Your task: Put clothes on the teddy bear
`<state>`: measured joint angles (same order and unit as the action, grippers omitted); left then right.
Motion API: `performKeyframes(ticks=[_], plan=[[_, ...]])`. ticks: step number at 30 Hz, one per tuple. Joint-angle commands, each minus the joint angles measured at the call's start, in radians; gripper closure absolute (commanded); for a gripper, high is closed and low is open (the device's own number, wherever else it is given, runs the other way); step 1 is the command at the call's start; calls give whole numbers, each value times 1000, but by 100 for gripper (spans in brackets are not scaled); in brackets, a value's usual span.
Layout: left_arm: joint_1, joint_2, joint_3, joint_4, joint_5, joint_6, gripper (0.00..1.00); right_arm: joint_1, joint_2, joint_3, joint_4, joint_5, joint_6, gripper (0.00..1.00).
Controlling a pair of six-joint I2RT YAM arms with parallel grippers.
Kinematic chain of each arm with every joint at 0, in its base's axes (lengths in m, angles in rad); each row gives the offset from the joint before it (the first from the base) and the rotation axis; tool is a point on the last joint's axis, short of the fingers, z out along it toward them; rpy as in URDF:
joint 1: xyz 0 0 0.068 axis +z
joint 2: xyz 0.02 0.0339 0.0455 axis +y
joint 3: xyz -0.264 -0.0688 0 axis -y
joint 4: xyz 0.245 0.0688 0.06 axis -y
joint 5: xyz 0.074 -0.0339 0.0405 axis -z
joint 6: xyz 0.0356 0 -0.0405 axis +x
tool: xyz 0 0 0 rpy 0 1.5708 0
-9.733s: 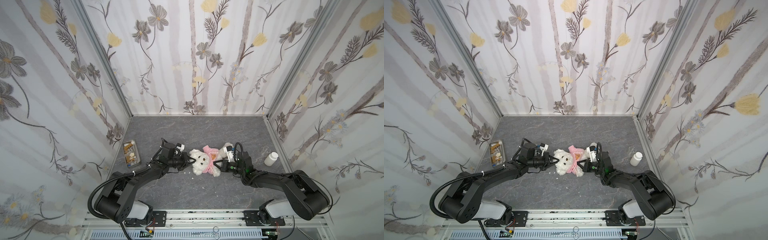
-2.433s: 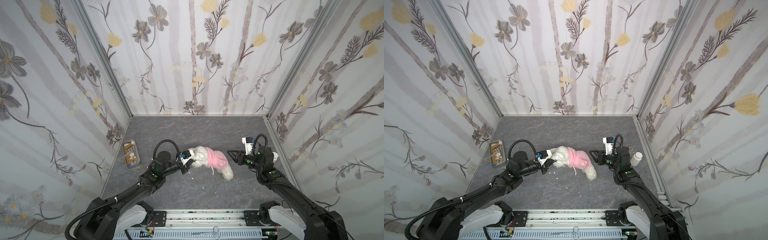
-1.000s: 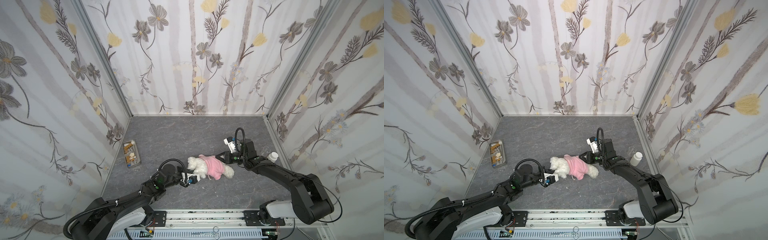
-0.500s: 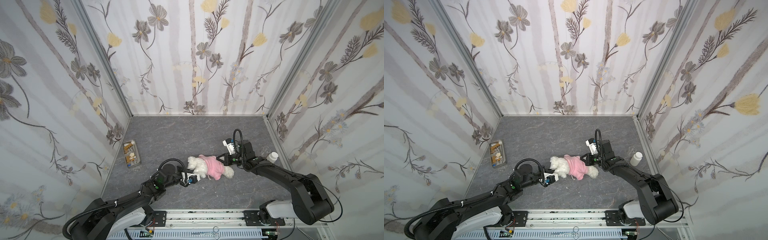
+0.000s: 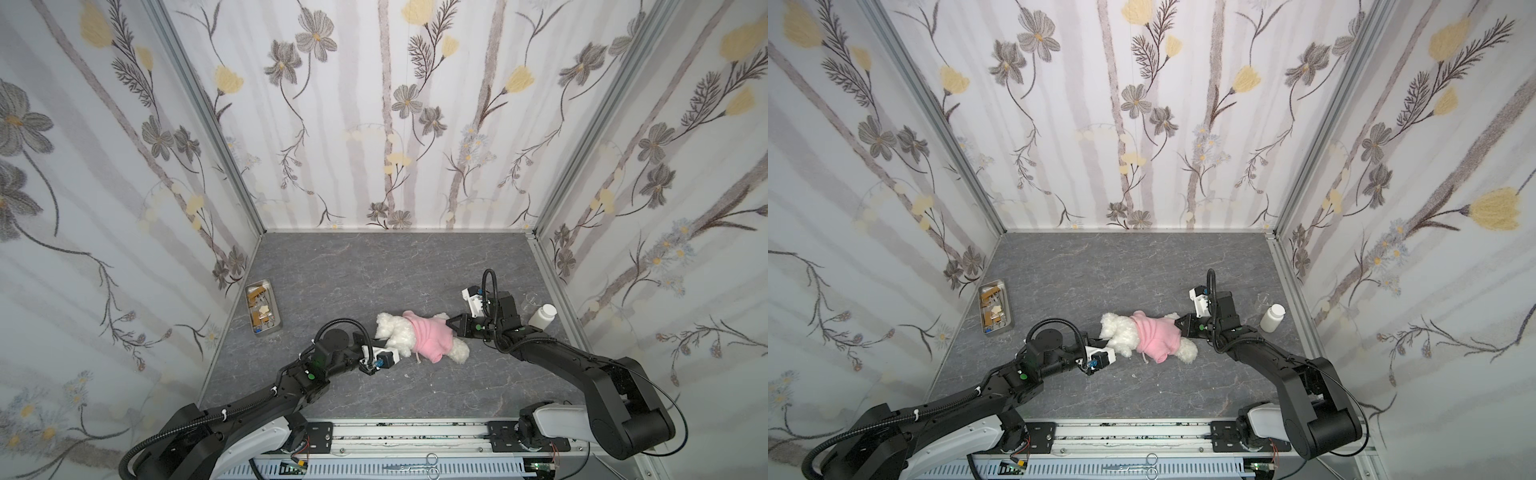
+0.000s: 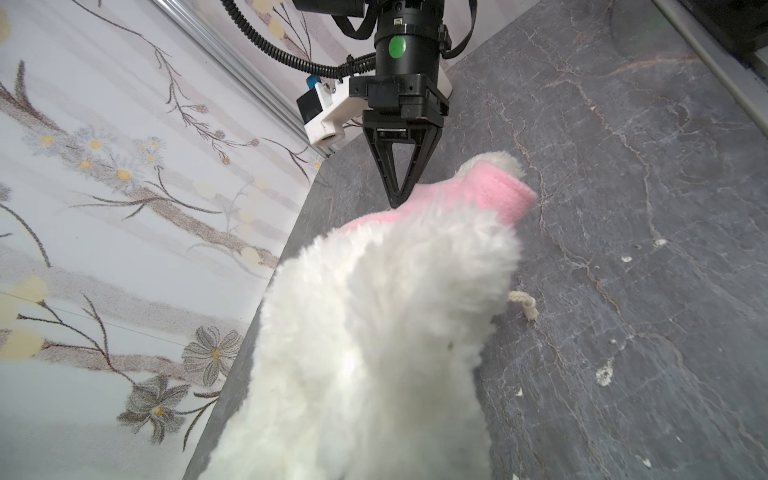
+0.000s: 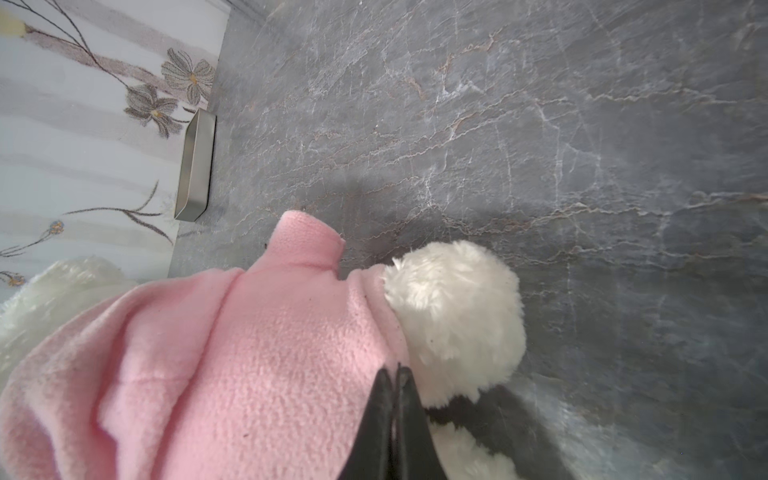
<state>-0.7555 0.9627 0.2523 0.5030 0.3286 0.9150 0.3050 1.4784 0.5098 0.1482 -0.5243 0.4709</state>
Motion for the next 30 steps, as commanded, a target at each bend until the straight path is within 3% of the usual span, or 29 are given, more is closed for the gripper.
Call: performKeyframes(ticks=[1,3,4,5,7,11,14,17,21,24,27,30], plan=[[1,-13,2,0,-28,-9,100,-15,13,-11,26,107,5,100],[1,-9,9,-1,-21,-22,100,-12,36,-2,53,46,0,100],[1,-4,17,-1,-16,-38,100,-11,42,5,73,3,1,91],[1,1,28,-2,-7,-64,100,-9,38,12,92,-36,0,74],[-2,8,56,-3,2,-148,100,-12,6,37,85,-68,-15,62],[-5,-20,135,-50,-15,-419,100,-27,-136,97,12,7,-64,53],[-6,-27,248,-156,-45,-695,100,-41,-247,129,-7,69,-69,36],[-7,18,396,-279,-79,-1051,100,-44,-324,180,-49,166,-98,33],[-5,155,607,-496,-19,-1477,100,-44,-343,310,-168,238,-139,32],[4,241,691,-582,84,-1694,100,-43,-363,364,-206,228,-151,32],[70,283,697,-632,172,-1896,100,-40,-396,377,-227,230,-158,32],[153,290,657,-629,240,-2004,100,-16,-408,373,-261,253,-186,32]])
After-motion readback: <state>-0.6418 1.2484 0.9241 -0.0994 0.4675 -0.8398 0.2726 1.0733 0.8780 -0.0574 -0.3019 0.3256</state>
